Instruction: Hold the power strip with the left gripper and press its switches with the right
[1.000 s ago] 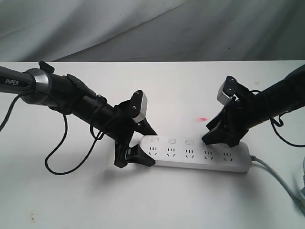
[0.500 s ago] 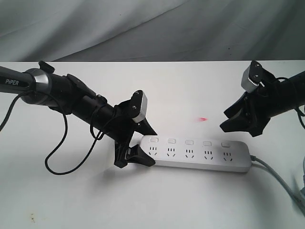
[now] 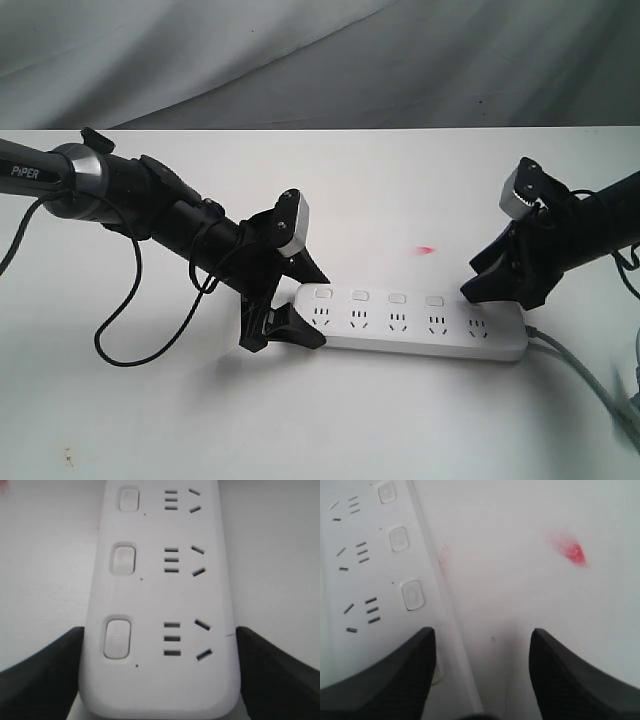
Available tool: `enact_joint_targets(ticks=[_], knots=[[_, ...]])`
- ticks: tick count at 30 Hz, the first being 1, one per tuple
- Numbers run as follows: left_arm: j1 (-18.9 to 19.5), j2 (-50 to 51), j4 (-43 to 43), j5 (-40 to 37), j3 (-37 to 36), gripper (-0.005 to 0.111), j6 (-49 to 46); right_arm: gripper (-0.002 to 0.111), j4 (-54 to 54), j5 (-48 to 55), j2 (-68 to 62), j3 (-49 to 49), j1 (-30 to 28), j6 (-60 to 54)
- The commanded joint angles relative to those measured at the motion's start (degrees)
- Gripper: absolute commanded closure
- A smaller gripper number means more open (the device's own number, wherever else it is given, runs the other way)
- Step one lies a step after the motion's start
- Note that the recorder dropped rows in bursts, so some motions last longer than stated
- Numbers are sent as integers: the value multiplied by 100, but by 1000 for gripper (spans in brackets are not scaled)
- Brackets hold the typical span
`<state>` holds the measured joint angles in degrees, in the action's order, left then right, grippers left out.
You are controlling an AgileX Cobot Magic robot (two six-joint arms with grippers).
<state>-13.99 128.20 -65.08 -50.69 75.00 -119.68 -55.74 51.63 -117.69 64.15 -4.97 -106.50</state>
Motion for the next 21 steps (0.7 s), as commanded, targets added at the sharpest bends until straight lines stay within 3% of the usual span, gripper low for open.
enact_joint_targets(ticks=[1,21], knots=[[-20,9,-27,-22,46,107,-28,56,-4,-12,-73,-34,-31,49],[-20,9,-27,-22,46,107,-28,56,923,-494,-73,-34,-18,637]])
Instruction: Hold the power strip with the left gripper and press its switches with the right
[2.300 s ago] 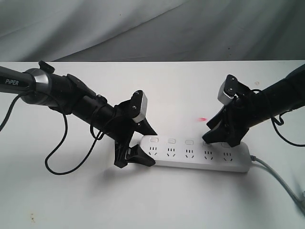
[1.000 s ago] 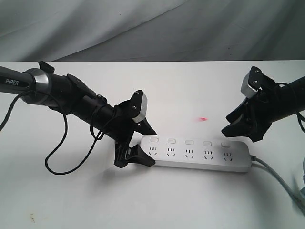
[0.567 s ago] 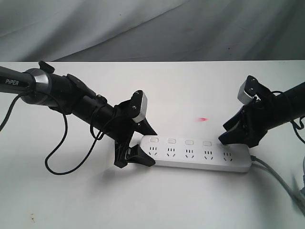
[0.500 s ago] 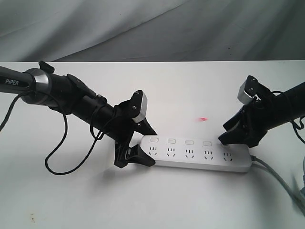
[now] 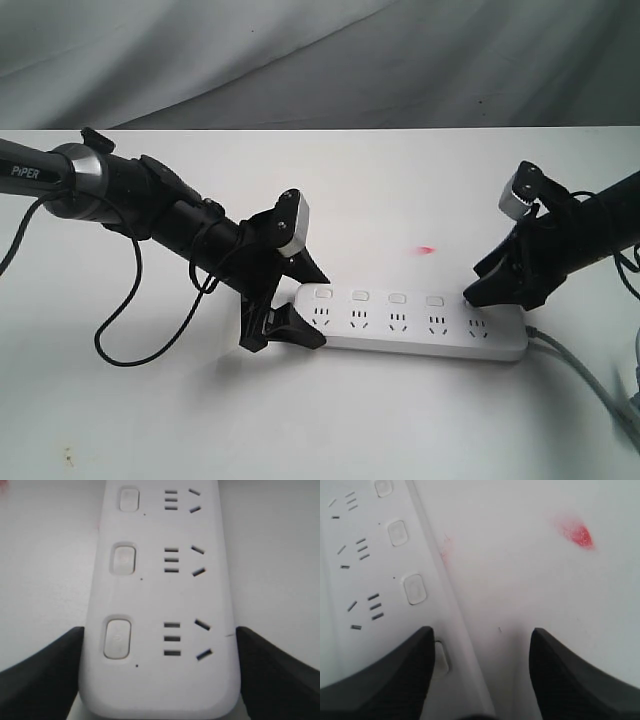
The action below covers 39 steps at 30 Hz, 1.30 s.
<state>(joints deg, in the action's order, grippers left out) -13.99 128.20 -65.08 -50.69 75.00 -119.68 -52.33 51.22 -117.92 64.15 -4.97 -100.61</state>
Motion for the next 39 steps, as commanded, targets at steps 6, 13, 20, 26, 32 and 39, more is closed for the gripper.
enact_joint_targets(ticks=[6,13,20,26,32,39], knots=[[-20,9,-27,-22,46,107,-28,56,592,-547,-50,-34,-18,71],[-20,9,-27,-22,46,107,-28,56,592,-558,-50,-34,-18,94],[-20,9,-27,-22,46,107,-28,56,491,-558,-50,-34,-7,91],[-20,9,-27,-22,46,107,-28,56,621,-634,-248,-34,160,207],[-20,9,-27,-22,46,107,-28,56,-25,-335,-226,-34,160,-10],[-20,9,-27,-22,46,107,-28,56,-700,-642,2065,405,160,807]])
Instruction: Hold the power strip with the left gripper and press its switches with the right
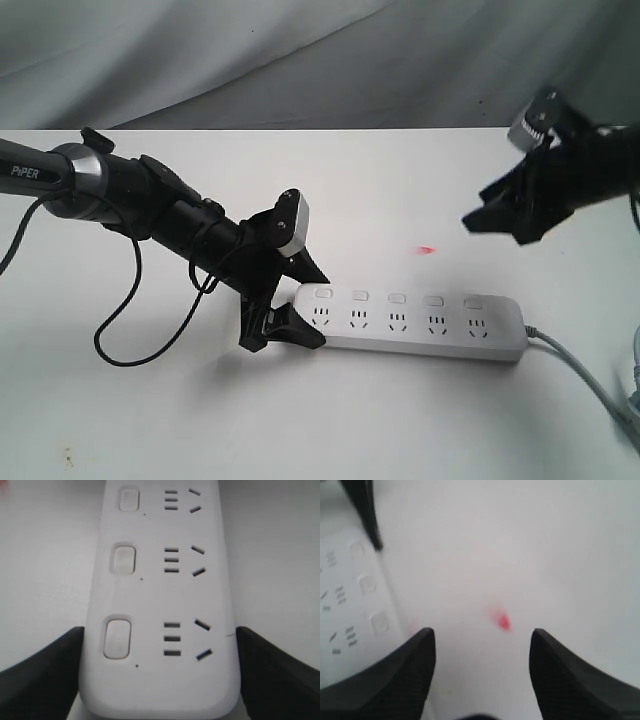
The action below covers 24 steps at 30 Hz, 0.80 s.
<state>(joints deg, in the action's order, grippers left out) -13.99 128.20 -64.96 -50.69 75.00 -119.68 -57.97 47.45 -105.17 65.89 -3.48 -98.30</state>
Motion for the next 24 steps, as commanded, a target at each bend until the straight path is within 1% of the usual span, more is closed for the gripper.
enact_joint_targets(ticks=[1,3,5,12,14,15,16,18,21,22,24], knots=[[-20,9,-38,-22,46,107,-28,56,-136,-624,1150,333,11,1038],[-20,9,-38,-22,46,107,-28,56,-136,-1126,1664,377,11,1694],[-20,9,-38,-22,46,107,-28,56,-144,-1333,2130,377,11,2168],[-20,9,-38,-22,46,107,-28,56,-81,-1304,2933,377,11,3143],[-20,9,-38,-22,46,107,-28,58,13,-1155,3189,377,11,3403],[-20,9,-38,-22,46,107,-28,61,59,-1075,3318,377,11,3572],[-20,9,-38,-22,46,107,-28,66,146,-1019,3452,377,11,3793],[-20,9,-38,-22,46,107,-28,80,352,-929,3699,377,11,4244],[-20,9,-38,-22,46,107,-28,105,768,-928,4139,377,11,4822],[-20,9,-38,-22,46,107,-28,108,832,-928,4259,377,11,4896],[-20,9,-38,-22,46,107,-28,108,920,-928,4554,377,11,5052]])
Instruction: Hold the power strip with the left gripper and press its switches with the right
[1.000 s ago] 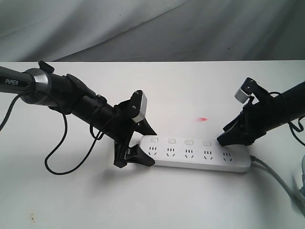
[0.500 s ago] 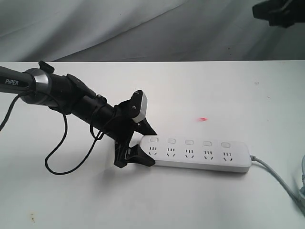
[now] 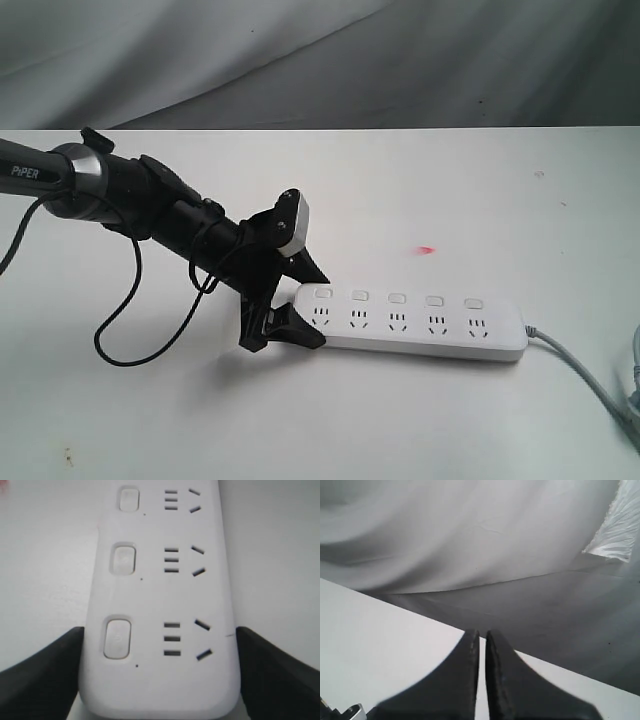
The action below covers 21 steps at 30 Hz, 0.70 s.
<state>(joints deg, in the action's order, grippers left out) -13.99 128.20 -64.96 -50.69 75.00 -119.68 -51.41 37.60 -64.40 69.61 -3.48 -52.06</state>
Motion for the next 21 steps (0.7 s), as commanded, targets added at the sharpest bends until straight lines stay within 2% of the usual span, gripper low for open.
enact_joint_targets(ticks=[1,12,21], knots=[[-20,9,-38,-22,46,107,-28,108,264,46,624,4,11,461],[-20,9,-38,-22,46,107,-28,108,593,-140,1728,4,11,514],[-20,9,-38,-22,46,107,-28,108,582,-140,1893,4,11,514]])
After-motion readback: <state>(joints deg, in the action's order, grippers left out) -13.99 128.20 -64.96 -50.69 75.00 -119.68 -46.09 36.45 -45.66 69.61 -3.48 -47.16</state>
